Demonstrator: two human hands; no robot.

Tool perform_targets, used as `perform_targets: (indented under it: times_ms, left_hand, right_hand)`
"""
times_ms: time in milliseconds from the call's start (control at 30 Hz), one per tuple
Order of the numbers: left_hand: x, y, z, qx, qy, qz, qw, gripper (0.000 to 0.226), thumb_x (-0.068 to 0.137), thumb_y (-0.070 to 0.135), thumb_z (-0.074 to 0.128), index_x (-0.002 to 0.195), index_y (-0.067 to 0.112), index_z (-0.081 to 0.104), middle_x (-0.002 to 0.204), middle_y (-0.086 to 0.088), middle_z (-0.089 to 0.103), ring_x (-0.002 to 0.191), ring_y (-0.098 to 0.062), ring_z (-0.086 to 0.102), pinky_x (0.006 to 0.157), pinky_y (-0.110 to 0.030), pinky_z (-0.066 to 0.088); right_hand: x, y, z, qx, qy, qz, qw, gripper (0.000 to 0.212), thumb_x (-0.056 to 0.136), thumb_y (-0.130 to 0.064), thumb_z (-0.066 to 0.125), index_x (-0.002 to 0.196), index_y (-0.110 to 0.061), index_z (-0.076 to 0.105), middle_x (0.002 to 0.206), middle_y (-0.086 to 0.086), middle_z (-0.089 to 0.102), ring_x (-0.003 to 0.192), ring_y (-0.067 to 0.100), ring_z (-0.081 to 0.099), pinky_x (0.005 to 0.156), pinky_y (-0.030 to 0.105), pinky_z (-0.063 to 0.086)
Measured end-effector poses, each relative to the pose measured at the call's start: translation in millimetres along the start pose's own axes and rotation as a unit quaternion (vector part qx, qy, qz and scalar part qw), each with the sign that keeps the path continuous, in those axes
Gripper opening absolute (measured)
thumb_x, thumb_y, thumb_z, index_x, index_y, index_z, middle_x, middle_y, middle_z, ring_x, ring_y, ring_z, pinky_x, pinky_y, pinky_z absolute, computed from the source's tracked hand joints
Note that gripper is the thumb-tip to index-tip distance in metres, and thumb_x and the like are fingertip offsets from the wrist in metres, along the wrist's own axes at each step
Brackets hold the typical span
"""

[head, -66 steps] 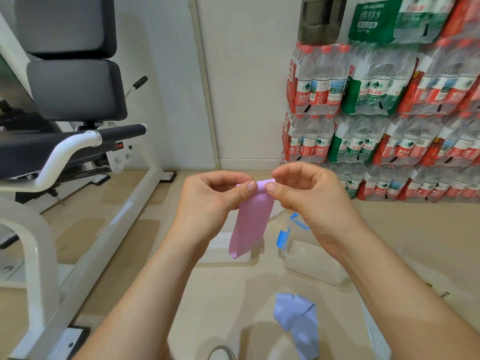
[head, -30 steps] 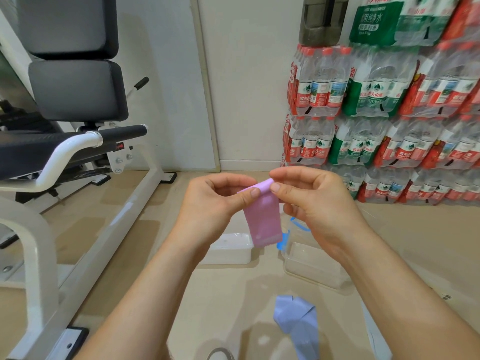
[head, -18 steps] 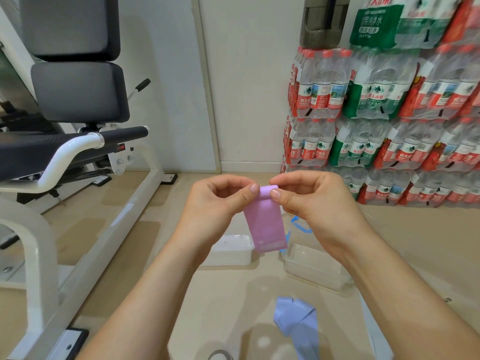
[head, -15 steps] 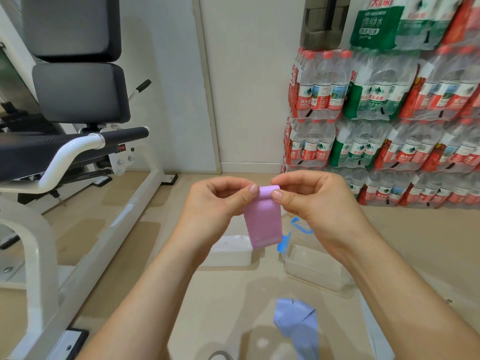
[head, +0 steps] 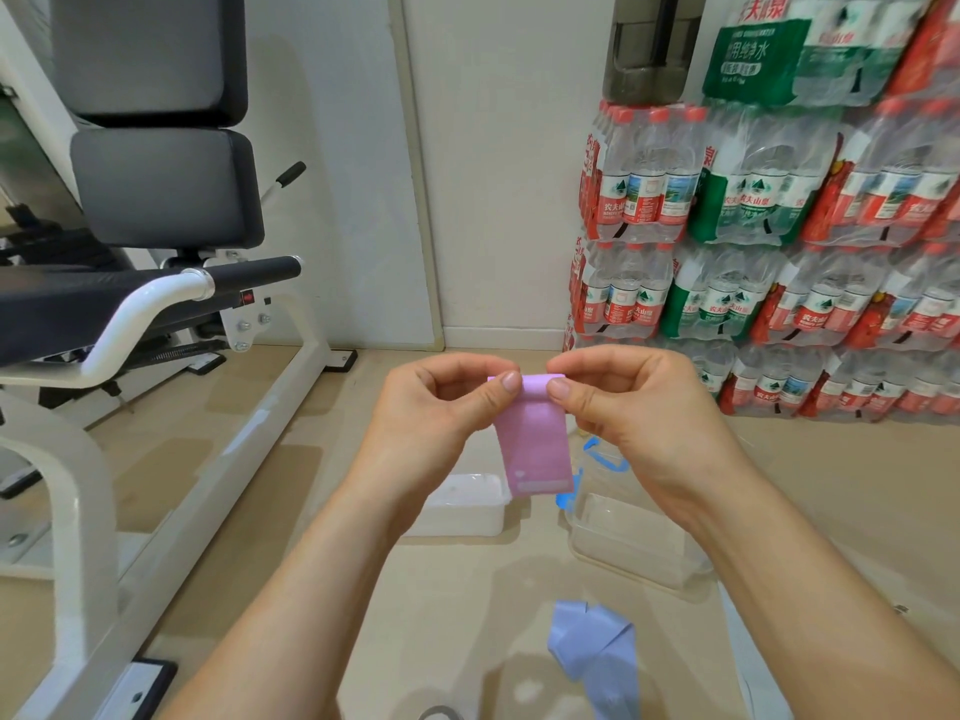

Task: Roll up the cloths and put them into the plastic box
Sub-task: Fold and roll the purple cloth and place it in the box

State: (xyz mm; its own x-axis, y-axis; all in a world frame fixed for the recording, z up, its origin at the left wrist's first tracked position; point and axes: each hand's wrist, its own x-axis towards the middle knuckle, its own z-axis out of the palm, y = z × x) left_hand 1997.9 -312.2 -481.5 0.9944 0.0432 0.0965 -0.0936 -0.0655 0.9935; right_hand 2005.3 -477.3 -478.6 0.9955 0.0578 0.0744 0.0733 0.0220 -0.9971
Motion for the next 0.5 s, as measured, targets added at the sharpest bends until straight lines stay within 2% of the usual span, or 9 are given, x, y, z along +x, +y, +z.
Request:
perform_targets:
  times_ms: [100,233,400,500]
  left_hand:
    - [-0.2,1.0,0.0,-0.009,-0.005,-0.004,1.000,0.015,0.079,0.019,0.073,0.090,0.009,0.074,0.093,-0.015,0.074,0.086,-0.023,0.067,0.090,-0.048,0.053]
    - [0.5,1.4,-1.1,-0.020,0.014,-0.003,1.000,0.011,0.075,0.011,0.075,0.086,0.012,0.074,0.087,-0.014,0.075,0.083,-0.022,0.070,0.086,-0.040,0.056]
    - [-0.1,1.4,-1.5,-0.003,0.010,-0.001,1.000,0.013,0.073,0.008,0.077,0.085,0.013,0.075,0.085,-0.013,0.075,0.085,-0.026,0.072,0.082,-0.036,0.056]
    - [-0.7,1.8,-0.9,-0.004,0.005,0.005,1.000,0.015,0.073,0.005,0.077,0.085,0.015,0.074,0.083,-0.009,0.076,0.080,-0.019,0.072,0.078,-0.029,0.056]
  right_hand:
    - [0.2,-0.2,-0.9,0.023,-0.007,-0.010,1.000,0.016,0.075,0.000,0.074,0.082,-0.015,0.072,0.077,0.003,0.074,0.071,0.009,0.068,0.063,0.017,0.050]
    - [-0.2,0.3,-0.8,0.017,-0.019,-0.024,0.999,0.020,0.075,0.005,0.073,0.085,-0.013,0.068,0.079,0.000,0.072,0.073,0.008,0.067,0.066,0.016,0.051]
    - [-1.3,0.1,0.7,-0.027,-0.053,0.008,0.998,0.005,0.083,-0.017,0.070,0.087,-0.017,0.069,0.077,-0.003,0.070,0.068,0.007,0.062,0.068,0.024,0.048]
    - [-1.3,1.1,1.7,-0.051,-0.051,0.010,0.997,0.006,0.085,-0.018,0.068,0.085,-0.013,0.071,0.070,-0.002,0.070,0.061,0.005,0.061,0.066,0.026,0.047]
